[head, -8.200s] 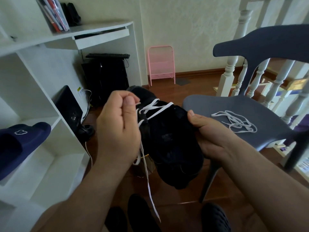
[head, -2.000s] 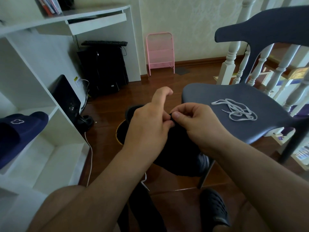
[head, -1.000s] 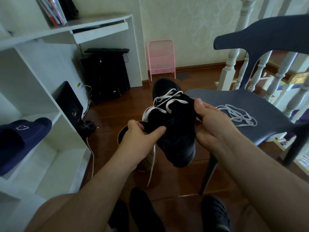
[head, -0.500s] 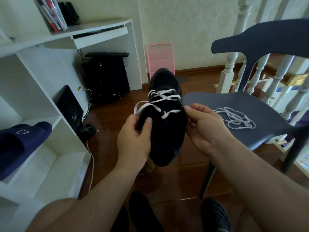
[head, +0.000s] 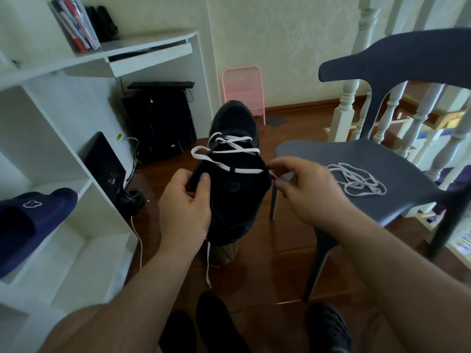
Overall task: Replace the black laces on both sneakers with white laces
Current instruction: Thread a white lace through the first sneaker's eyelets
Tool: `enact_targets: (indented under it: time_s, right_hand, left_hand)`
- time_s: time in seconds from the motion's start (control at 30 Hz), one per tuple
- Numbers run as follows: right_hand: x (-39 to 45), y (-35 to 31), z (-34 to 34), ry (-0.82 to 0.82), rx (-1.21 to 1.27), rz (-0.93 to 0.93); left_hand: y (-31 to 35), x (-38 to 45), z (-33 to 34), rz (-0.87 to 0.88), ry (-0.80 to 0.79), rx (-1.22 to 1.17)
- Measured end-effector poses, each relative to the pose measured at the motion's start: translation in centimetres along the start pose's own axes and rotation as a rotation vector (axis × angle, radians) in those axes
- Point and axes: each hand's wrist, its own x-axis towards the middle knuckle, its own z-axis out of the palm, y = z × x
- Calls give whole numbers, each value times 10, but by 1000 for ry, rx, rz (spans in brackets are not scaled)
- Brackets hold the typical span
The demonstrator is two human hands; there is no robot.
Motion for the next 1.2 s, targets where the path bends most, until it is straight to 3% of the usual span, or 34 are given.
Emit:
enact_targets:
  time_s: [0.2, 0.47, 0.57, 0.77, 0.87, 1.0, 1.1, 1.2]
  right_hand:
    - [3, 0, 14, 19, -80, -76]
    - [11, 30, -19, -184, -182, 278]
    - [8, 26, -24, -111, 89, 306]
    - [7, 17, -48, -120, 1102, 362]
    - [5, 11, -54, -95, 1281, 324]
    - [5, 3, -50, -47, 1115, 252]
    - [4, 3, -39, 68, 729, 118]
    - [2, 3, -25, 46, 424, -23]
  left_hand:
    - [-5, 3, -5, 36, -18, 56]
    - [-10, 25, -31, -29, 143, 34]
    - [-16, 31, -37, -38, 100, 74]
    - [-30, 37, -36, -89, -173, 284]
    - [-34, 36, -34, -84, -324, 401]
    - [-30, 29, -27, -101, -404, 360]
    - [-25, 22, -18, -118, -433, 247]
    - [-19, 14, -9, -125, -490, 202]
